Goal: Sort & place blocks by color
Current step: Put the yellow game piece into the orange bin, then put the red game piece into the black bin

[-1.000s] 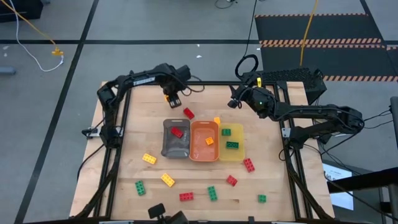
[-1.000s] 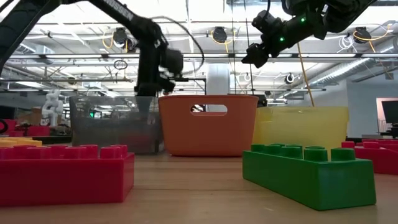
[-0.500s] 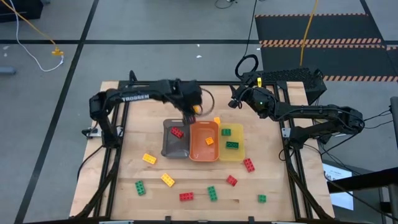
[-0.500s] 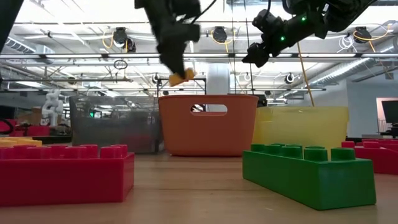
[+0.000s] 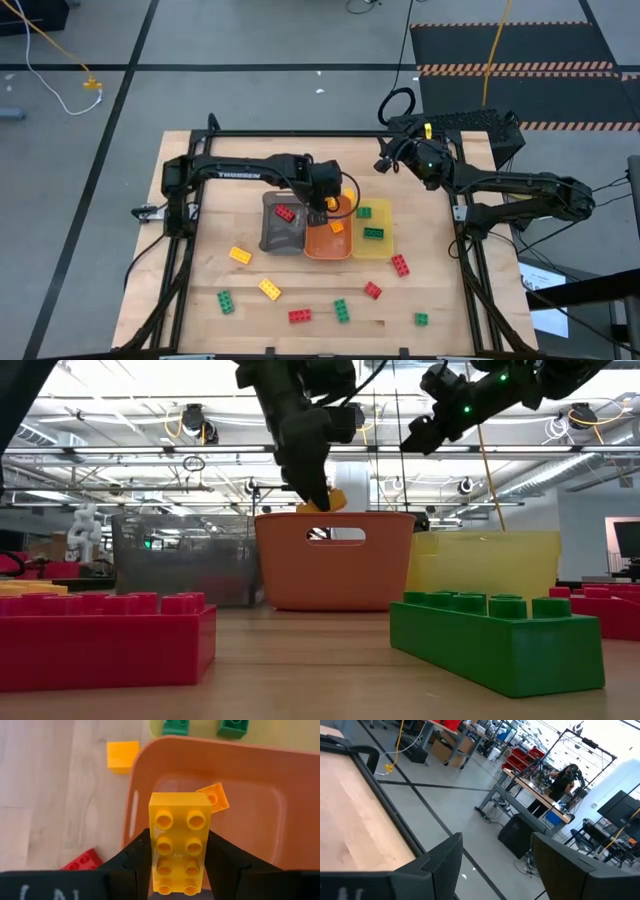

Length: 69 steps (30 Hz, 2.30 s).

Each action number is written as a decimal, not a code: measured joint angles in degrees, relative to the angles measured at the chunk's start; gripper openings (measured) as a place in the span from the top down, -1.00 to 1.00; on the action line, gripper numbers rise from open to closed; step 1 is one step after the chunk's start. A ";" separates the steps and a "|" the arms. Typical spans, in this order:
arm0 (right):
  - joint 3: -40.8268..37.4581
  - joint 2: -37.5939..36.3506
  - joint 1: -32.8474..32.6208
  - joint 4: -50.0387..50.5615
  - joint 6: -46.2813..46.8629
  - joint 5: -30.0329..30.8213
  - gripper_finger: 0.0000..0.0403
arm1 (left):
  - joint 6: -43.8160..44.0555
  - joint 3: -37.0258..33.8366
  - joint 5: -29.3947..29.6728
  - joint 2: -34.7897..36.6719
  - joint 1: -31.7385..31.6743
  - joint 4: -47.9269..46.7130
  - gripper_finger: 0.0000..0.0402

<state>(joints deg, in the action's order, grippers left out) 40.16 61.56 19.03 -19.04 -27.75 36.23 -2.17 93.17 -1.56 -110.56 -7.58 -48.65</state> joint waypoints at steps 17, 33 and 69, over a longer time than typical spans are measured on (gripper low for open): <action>0.00 -2.99 0.00 3.05 1.52 -0.24 -0.12 | 1.66 0.00 3.55 -0.52 -0.80 1.71 -0.94; 0.00 -2.97 0.00 3.07 1.55 -0.27 -0.12 | -4.22 6.26 14.56 1.03 -12.57 -9.79 -0.49; 0.00 -2.97 -0.02 3.03 -0.18 -0.33 -0.12 | -37.13 6.60 10.16 -7.87 -14.08 -17.88 0.13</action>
<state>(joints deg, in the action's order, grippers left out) 40.16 58.59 19.01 -16.01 -27.92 35.90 -39.30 99.77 8.60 -118.43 -21.67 -66.53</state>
